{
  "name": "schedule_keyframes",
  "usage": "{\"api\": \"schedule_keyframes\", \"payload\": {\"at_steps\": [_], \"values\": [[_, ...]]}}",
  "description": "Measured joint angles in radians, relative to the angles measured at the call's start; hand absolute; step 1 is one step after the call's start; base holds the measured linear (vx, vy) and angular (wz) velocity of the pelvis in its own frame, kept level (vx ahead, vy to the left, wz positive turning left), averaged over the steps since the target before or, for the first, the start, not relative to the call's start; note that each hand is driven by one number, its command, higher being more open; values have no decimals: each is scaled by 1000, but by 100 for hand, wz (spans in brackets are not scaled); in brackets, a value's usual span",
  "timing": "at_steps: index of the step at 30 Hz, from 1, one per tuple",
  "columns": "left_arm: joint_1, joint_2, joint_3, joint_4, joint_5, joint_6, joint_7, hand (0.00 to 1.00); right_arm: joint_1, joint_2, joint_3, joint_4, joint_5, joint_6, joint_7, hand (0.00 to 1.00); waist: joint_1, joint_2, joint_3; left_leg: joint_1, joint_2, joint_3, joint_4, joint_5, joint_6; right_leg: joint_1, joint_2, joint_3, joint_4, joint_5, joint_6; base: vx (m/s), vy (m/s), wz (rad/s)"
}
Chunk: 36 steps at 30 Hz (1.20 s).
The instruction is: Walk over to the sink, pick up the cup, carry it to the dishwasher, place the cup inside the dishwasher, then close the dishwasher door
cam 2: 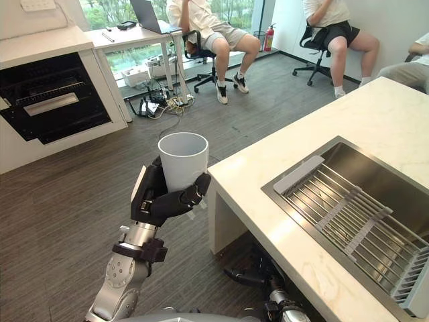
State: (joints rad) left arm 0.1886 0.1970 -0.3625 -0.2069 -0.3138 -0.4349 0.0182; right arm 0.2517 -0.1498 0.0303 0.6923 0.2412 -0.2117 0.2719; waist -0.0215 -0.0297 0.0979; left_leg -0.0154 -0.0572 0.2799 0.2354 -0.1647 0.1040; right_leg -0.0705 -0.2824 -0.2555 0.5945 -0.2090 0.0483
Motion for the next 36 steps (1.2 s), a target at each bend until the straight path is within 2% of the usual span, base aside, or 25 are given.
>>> {"api": "schedule_keyframes", "payload": {"at_steps": [1,2,3,4,6,7,8,9,10,12,13,15,16,17,18,21,22,25,28,30,31,32,33,36], "values": [[2,3,1,2,0,-8,1,0,6,0,12,0,-2,0,2,100,-4,-5,3,7,1,-19,8,-4,2,-21,3,19,50,-14,-24,52,-39,54],[3,4,4,7,-1,-19,3,0,19,1,26,-2,-9,-1,11,100,-13,-8,1,8,4,-48,15,-7,1,-32,22,39,43,-45,-16,51,-58,54],[4,4,7,8,-1,-26,4,0,25,1,33,-2,-9,-1,15,100,-15,-6,2,7,4,-62,16,-7,1,-44,33,51,30,-55,-11,53,-85,67],[4,4,16,8,-1,-36,4,0,27,1,46,-3,-9,-1,19,100,-19,-8,1,0,8,-88,22,-8,0,-74,66,88,-7,-58,-7,43,-94,60],[1,7,28,9,-1,-45,5,0,35,4,57,-28,-9,-1,30,100,-29,-7,2,-30,20,-145,56,-16,-8,-133,136,197,-76,-53,2,54,-134,84],[1,13,29,14,-1,-48,5,0,40,5,57,-47,-9,-1,34,100,-32,-7,2,-49,23,-172,77,-25,-14,-146,159,244,-109,-43,18,47,-140,94],[2,21,29,23,-1,-49,5,0,55,17,72,-58,-21,-12,16,100,-34,-6,2,-63,23,-195,101,-39,-22,-150,172,279,-149,-38,24,70,-177,88],[17,20,34,29,-1,-49,7,0,73,39,71,-87,-50,-29,-2,100,-36,-10,-2,-76,15,-218,135,-61,-29,-146,167,280,-173,-14,16,83,-161,71],[26,13,33,38,-1,-50,8,0,78,44,73,-93,-50,-33,-3,100,-39,-3,-5,-81,15,-230,149,-71,-33,-141,165,273,-174,2,16,137,-184,60],[63,-8,13,59,0,-50,24,0,116,66,69,-135,-46,-46,-7,100,-47,31,-28,-98,22,-248,147,-87,-42,-127,163,234,-216,43,18,157,-116,36],[66,-12,3,61,0,-50,26,0,124,67,69,-146,-45,-44,-4,100,-47,36,-30,-100,35,-230,145,-95,-45,-116,162,221,-242,68,24,195,-98,23],[58,-30,-27,73,8,-50,19,0,129,71,64,-150,-42,-23,15,100,-47,44,-38,-97,141,-38,137,-98,-50,-57,157,156,-371,154,29,197,-62,44],[48,-31,-32,79,14,-50,17,0,126,73,58,-147,-41,-16,16,100,-47,44,-39,-96,159,-1,141,-91,-49,-46,152,136,-384,167,39,143,38,94],[15,-28,-37,98,20,-49,7,0,108,69,47,-129,-38,-2,17,100,-47,43,-39,-114,161,37,156,-64,-79,-28,130,84,-390,167,43,114,71,144],[-14,-24,-37,105,17,-50,-6,0,81,53,44,-105,-38,12,17,100,-47,43,-39,-126,145,78,156,-39,-64,1,109,23,-403,162,39,101,89,162],[-27,-13,-14,102,-26,-58,-23,0,21,22,36,-74,-36,13,6,100,-40,55,-51,-120,121,191,111,-8,-34,61,68,-80,-417,150,36,55,144,154],[-29,-12,-7,101,-46,-61,-23,0,2,17,35,-73,-34,12,-6,100,-33,55,-53,-115,110,208,91,-1,-32,74,61,-87,-416,135,34,-24,134,152],[-28,0,-19,99,-68,-71,-23,0,-73,15,44,-49,-9,7,-29,100,-19,54,-58,-110,66,173,34,28,-34,97,50,-72,-405,81,27,-42,25,102],[-27,20,-69,97,-59,-70,-19,0,-118,15,87,-5,-6,3,-35,100,-11,57,-59,-93,50,149,-10,52,-32,118,55,-45,-400,56,33,-93,-67,47],[-26,19,-92,90,-55,-70,-19,0,-120,16,97,3,-6,5,-36,100,-12,55,-62,-79,58,195,-42,28,-23,128,55,-49,-409,64,46,-111,-65,13],[-37,16,-114,77,-48,-70,-29,0,-112,12,96,2,-4,5,-45,100,-25,44,-68,-71,113,354,-18,3,-37,130,41,-66,-454,110,102,23,-3,20],[-50,14,-125,78,-47,-67,-31,0,-108,9,93,2,-3,6,-53,100,-29,59,-72,-78,144,392,4,12,-33,130,49,-76,-449,111,101,12,3,32],[-66,2,-132,77,-46,-60,-50,0,-102,-10,92,8,1,15,-66,100,-31,71,-77,-79,150,391,11,42,-25,132,54,-81,-429,104,94,-18,23,22],[-71,7,-138,55,-49,-57,-66,0,-85,-25,91,0,3,15,-82,100,-32,61,-74,-54,119,364,-29,63,-18,132,34,-74,-384,101,87,-35,39,28]]}}
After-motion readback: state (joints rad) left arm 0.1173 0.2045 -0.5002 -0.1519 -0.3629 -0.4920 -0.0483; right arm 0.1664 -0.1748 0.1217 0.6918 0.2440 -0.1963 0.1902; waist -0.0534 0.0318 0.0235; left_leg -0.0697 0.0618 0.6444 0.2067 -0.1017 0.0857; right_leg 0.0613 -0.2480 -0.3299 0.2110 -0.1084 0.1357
